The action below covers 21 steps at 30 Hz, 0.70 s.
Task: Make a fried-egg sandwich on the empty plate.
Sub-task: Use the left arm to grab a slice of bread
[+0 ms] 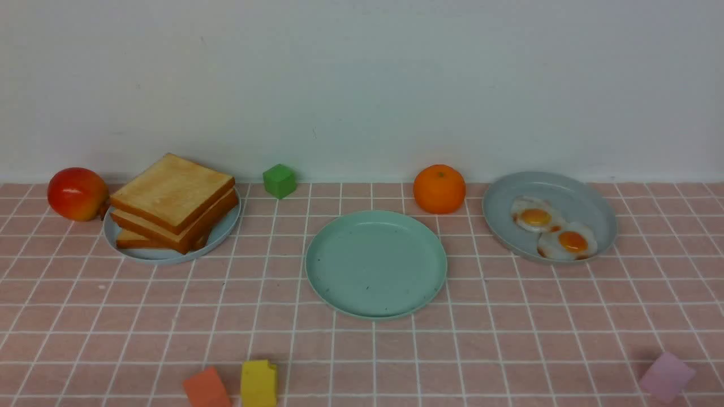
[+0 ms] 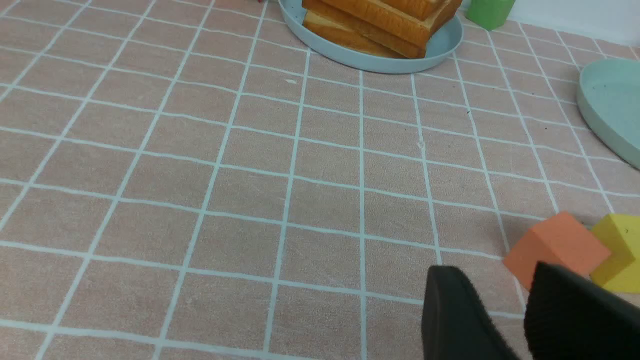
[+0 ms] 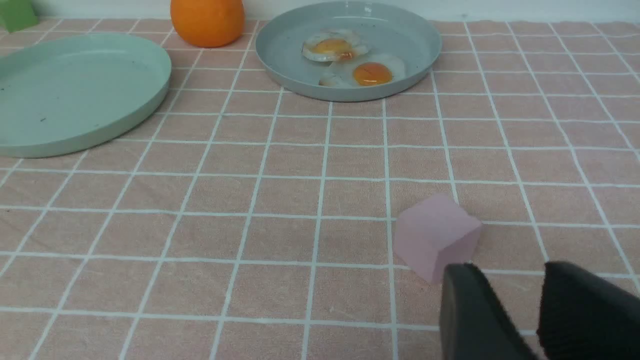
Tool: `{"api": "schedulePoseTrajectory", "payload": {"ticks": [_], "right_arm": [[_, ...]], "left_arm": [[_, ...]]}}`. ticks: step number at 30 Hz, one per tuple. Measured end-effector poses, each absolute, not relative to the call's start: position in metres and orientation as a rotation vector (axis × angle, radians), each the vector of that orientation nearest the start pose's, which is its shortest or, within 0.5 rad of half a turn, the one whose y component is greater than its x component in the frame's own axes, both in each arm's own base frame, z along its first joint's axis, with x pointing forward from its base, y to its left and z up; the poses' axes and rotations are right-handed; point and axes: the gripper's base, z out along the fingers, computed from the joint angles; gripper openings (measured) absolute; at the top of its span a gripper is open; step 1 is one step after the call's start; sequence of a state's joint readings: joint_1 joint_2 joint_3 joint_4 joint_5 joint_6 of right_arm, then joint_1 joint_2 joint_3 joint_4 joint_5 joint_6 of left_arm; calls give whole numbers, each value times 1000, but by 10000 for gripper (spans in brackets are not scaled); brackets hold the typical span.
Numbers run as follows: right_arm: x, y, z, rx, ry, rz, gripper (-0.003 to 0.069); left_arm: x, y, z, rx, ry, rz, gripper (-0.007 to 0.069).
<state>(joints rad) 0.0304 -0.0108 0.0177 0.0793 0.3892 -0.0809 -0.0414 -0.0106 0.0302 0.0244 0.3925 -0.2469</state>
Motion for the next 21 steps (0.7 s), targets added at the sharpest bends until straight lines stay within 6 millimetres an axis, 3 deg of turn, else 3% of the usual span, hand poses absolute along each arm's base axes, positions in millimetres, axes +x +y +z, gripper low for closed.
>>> {"api": "schedulePoseTrajectory", "payload": {"ticks": [16, 18, 21], "right_arm": [[52, 4, 173, -56, 1878, 44, 239], [52, 4, 173, -56, 1878, 44, 239], [52, 4, 173, -56, 1878, 44, 239]], "left_arm": [[53, -1, 170, -175, 1870, -170, 237], [54, -3, 176, -224, 1803, -243, 237], [56, -5, 189, -443, 1630, -512, 237]]}}
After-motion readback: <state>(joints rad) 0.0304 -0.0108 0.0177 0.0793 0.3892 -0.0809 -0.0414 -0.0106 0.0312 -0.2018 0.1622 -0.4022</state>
